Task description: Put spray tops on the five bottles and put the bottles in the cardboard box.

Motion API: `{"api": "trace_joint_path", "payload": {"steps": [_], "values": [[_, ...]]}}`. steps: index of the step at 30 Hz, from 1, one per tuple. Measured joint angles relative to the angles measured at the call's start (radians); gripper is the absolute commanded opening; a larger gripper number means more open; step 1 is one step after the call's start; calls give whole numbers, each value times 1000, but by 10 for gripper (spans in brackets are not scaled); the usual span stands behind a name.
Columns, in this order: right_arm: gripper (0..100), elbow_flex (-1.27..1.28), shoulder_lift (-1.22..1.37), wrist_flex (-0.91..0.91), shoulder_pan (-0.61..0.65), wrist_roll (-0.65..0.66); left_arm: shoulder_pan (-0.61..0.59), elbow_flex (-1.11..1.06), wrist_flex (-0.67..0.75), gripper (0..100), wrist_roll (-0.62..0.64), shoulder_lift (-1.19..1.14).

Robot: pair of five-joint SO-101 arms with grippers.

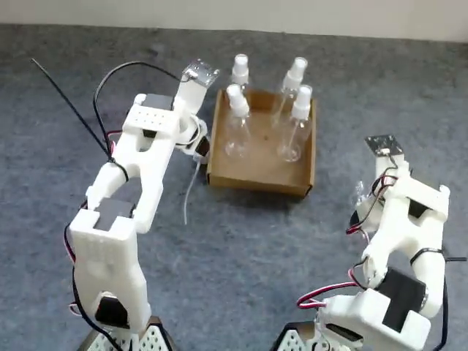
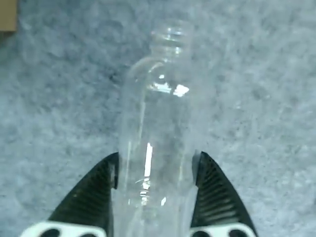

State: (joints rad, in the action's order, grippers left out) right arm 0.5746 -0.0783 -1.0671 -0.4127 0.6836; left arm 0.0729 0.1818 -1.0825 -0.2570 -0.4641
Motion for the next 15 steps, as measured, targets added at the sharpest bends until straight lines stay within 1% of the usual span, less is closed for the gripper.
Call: {"api": "trace_joint_path", "payload": {"steps": [4,8,13,15], "values": [[5,-2,2,0,2,0,0,0,3,223,0,-3],[5,-2,2,0,2,0,0,-21,48,221,3,-23],[5,-2,2,0,2,0,0,-23,91,220,2,-107],[5,-2,2,0,2,0,-2,-23,92,188,5,-117]]}}
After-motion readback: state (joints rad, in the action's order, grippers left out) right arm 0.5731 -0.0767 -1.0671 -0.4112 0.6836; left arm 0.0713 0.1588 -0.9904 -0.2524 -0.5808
